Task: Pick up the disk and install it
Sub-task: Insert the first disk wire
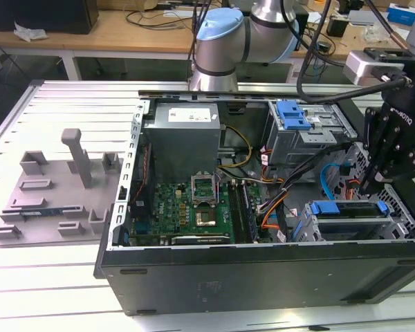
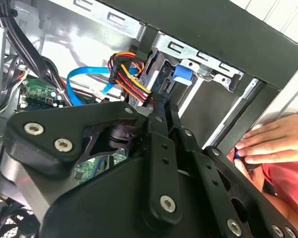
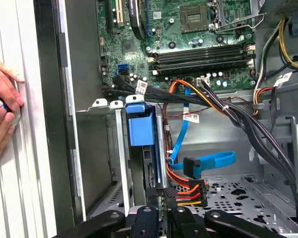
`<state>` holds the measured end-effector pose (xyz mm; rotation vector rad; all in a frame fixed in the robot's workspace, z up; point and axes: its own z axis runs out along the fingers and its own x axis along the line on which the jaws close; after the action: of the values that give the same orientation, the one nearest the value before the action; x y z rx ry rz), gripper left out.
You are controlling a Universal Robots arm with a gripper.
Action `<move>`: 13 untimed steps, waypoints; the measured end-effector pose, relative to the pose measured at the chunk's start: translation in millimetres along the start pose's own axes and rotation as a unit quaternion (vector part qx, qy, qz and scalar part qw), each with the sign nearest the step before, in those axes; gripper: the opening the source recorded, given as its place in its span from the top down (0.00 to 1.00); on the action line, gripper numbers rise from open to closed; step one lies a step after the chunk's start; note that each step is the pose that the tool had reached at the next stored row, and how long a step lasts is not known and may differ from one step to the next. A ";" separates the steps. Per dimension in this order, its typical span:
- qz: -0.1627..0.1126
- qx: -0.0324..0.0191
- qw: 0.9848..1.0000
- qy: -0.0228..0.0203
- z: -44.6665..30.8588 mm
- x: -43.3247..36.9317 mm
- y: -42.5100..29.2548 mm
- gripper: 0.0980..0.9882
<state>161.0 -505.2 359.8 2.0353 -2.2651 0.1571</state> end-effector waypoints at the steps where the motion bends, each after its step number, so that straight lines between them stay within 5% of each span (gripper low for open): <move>1: 0.000 0.000 1.000 0.000 0.0 0.2 0.0 0.93; 13: 0.008 -0.004 1.000 0.001 0.6 -0.1 -4.6 0.93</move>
<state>165.7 -505.7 359.2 2.0121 -2.2782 0.1522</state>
